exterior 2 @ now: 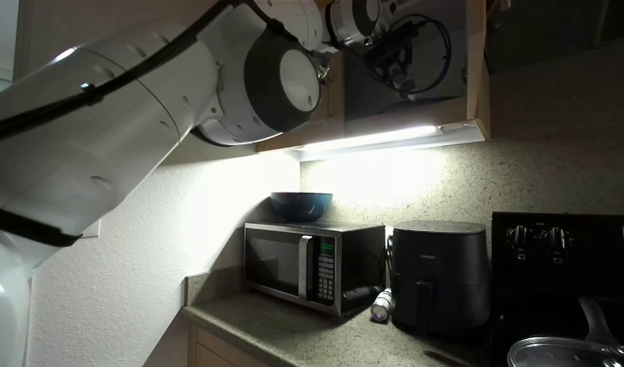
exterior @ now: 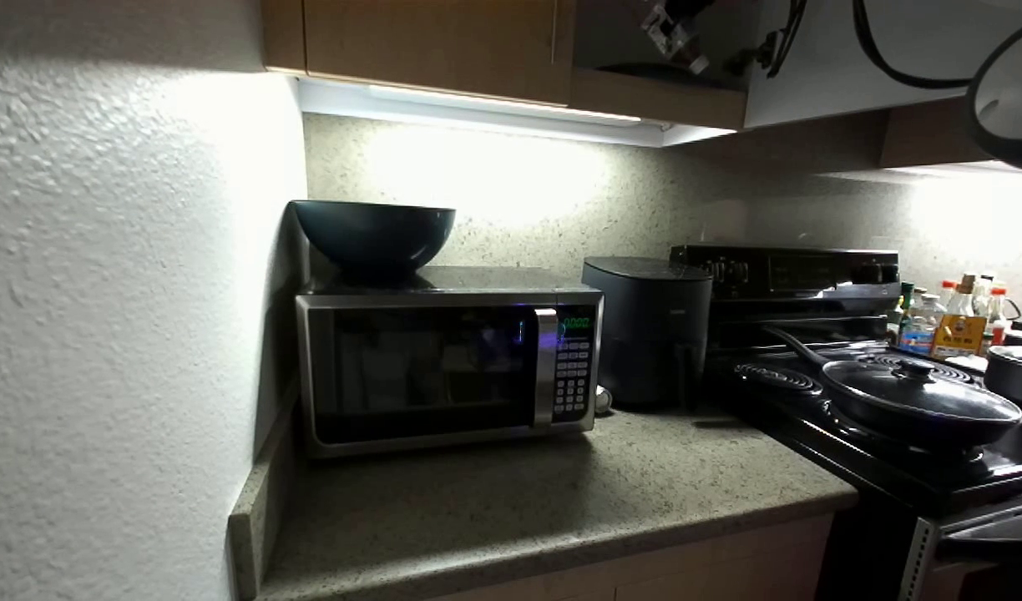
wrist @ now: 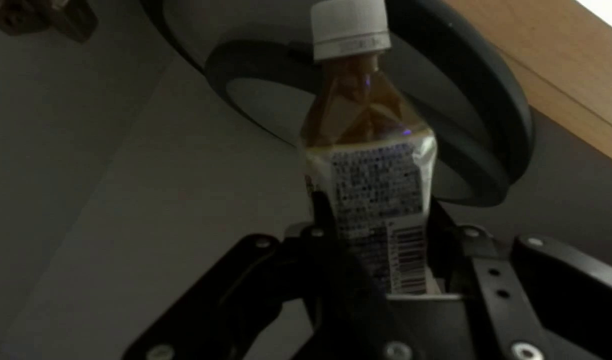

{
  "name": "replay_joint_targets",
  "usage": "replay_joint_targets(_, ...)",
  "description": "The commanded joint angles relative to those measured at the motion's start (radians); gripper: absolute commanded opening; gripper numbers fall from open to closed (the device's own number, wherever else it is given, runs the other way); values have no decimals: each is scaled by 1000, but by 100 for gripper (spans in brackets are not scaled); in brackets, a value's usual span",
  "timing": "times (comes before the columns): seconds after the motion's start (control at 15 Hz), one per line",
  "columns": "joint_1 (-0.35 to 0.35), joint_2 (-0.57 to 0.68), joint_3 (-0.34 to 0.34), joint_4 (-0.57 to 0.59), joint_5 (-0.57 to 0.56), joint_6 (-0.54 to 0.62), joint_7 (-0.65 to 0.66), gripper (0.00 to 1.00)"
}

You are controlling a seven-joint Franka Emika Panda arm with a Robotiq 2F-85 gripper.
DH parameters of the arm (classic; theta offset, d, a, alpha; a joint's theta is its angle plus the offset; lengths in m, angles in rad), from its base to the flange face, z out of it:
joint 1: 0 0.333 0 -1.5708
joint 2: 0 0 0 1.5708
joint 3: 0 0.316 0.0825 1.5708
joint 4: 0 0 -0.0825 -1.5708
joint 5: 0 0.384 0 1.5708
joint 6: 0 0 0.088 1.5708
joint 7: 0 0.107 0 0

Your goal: Put the bottle in the top cabinet

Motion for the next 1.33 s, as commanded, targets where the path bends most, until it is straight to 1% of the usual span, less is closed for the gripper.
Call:
replay_joint_targets(0.0,15,-13,-24,-20,-39,-6,-11,19)
replay_joint_targets(0.07,21,-10,-39,-17,-60,3,-12,19)
replay_joint_targets(0.27,54,3,-121,-4,-179,56,2,19)
replay_joint_targets(0.4,75,12,-163,-6,-246,84,-14,19)
replay_joint_targets(0.47,79,15,-167,-14,-263,92,-46,19)
replay_joint_targets(0.6,78,14,-148,-35,-251,79,-86,19)
replay_joint_targets(0.73,62,14,-94,-60,-193,66,-143,19)
replay_joint_targets(0.8,48,46,-67,-16,-164,40,-181,19)
replay_joint_targets(0.93,33,12,-24,-66,-123,57,-257,19)
replay_joint_targets(1.0,24,9,-7,-66,-102,46,-301,19)
replay_joint_targets(1.07,18,4,4,-64,-88,35,-348,69)
replay_joint_targets(1.13,11,4,15,-60,-71,33,-377,69)
replay_joint_targets(1.2,4,3,22,-56,-56,29,-387,74)
replay_joint_targets(1.27,-2,5,27,-53,-44,26,-397,81)
